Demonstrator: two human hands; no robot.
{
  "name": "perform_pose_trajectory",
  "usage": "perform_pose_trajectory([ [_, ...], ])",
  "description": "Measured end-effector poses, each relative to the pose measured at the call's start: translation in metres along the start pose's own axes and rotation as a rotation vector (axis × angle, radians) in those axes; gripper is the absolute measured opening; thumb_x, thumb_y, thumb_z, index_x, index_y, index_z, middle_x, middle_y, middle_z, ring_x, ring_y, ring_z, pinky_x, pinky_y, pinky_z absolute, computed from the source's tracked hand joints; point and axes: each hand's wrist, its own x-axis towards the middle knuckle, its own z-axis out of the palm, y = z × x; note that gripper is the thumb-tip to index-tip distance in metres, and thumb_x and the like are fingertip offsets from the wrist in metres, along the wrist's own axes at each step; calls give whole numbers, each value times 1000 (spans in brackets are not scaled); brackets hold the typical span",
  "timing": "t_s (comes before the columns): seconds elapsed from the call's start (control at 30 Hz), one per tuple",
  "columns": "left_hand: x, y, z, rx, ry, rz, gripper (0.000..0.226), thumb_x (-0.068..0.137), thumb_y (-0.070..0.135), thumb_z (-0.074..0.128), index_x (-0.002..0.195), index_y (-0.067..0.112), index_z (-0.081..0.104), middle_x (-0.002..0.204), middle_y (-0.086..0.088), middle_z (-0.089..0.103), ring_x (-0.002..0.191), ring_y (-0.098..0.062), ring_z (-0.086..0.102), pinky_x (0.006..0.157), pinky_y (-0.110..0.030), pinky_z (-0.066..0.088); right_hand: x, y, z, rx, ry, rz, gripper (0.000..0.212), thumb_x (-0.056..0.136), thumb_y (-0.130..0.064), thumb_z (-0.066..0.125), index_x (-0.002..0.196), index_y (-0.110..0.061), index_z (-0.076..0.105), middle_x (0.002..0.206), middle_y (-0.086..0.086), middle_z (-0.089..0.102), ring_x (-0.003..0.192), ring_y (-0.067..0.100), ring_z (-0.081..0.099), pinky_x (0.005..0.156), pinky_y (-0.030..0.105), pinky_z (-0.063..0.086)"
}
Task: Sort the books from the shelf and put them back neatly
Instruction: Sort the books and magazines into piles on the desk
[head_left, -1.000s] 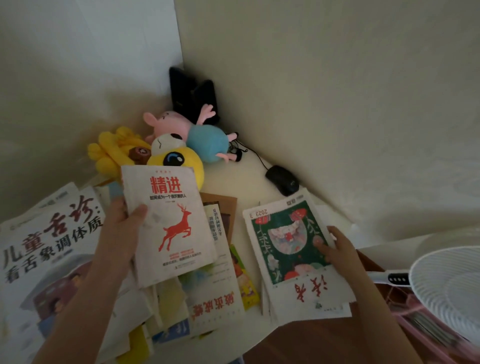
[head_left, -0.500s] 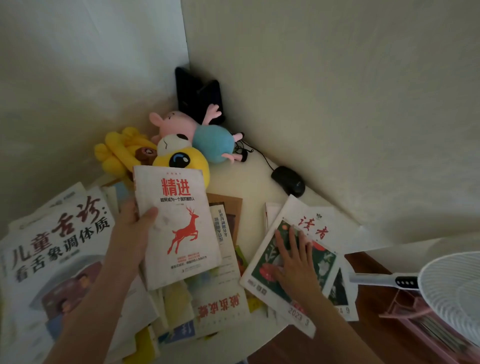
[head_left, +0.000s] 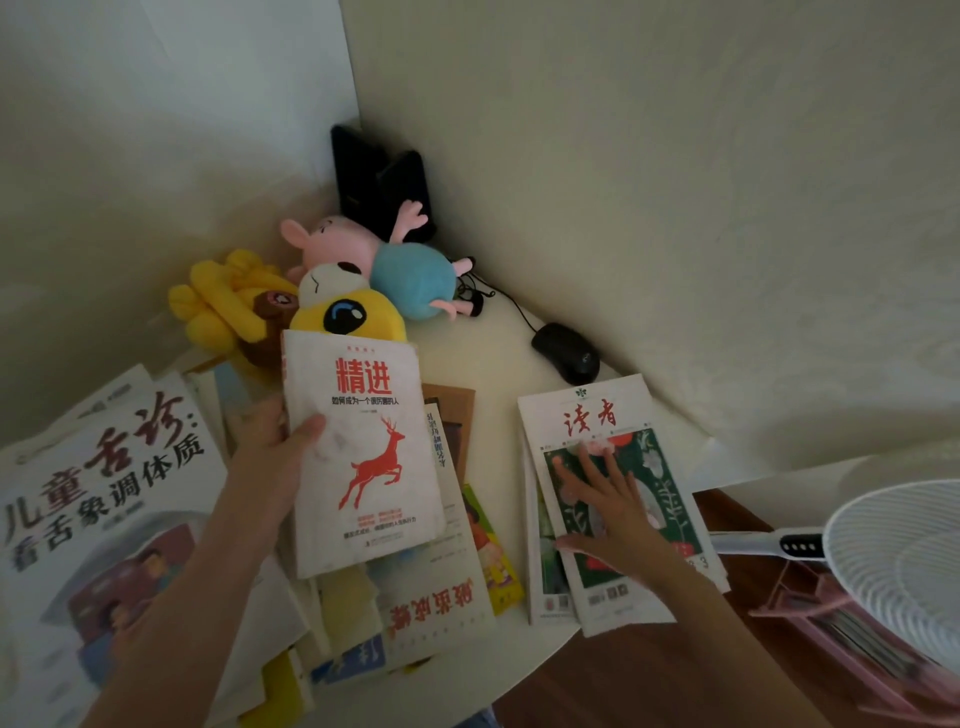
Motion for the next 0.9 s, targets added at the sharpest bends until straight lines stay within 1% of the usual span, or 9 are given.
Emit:
perform_pose_trajectory([
  [0.07,0,-2,2,-15,-20,-13,28,97,19,51,125,21,53,109,-3,66,92,-24,65,77,-41,52,0,-2,14,-64,64,35,91,64,-93,15,138,-56,-24,152,-13,-31,137,22,-38,115,50,-16],
  [0.17,-3,-3,5,-23,-38,-11,25,96,19,52,121,18,53,104,-3,66,83,-17,64,64,-31,49,-2,-14,24,-41,129,68,93,60,-96,2,139,-53,-25,156,-4,-23,140,25,-33,111,43,-22],
  [0.23,-4,-4,5,-17,-50,-3,30,96,20,53,125,16,53,106,-4,67,85,-18,65,64,-31,49,-1,-22,27,-12,159,79,98,59,-96,0,142,-49,-23,156,-2,-24,140,23,-34,108,41,-25],
  [0.3,-2,-5,4,-12,-53,10,33,95,20,54,128,16,52,108,-5,67,87,-20,66,66,-32,50,-1,-25,28,3,181,85,94,59,-95,-1,137,-53,-28,156,-2,-25,139,21,-35,107,40,-27],
  [0.4,0,-5,4,-2,-54,15,34,95,21,54,128,17,52,110,-6,67,90,-23,66,69,-34,51,-2,-24,28,5,182,99,92,59,-95,0,136,-54,-30,157,-3,-23,139,22,-35,109,41,-24],
  [0.53,-2,-7,4,0,-66,44,29,94,21,56,123,20,54,102,3,68,89,-21,67,75,-40,54,-2,-25,28,-19,195,121,91,59,-96,-1,135,-54,-32,156,-3,-22,141,26,-31,111,44,-19],
  [0.67,-2,-7,3,6,-78,109,28,91,20,59,118,26,55,91,13,70,77,-12,71,59,-26,56,-3,-27,26,-40,186,140,96,58,-96,-4,139,-50,-27,156,-3,-22,141,27,-30,112,45,-16],
  [0.73,-3,-8,2,-14,-90,129,27,91,18,59,116,29,55,91,13,71,78,-7,70,55,-20,56,-3,-28,24,-27,176,150,101,54,-97,-7,141,-47,-23,155,-3,-25,140,27,-31,112,44,-18],
  [0.9,-5,-7,1,-70,-97,118,31,92,20,58,121,30,54,101,10,70,80,-8,71,63,-28,57,-3,-27,29,51,187,130,92,57,-97,-1,131,-56,-34,154,-4,-29,137,22,-39,110,42,-24],
])
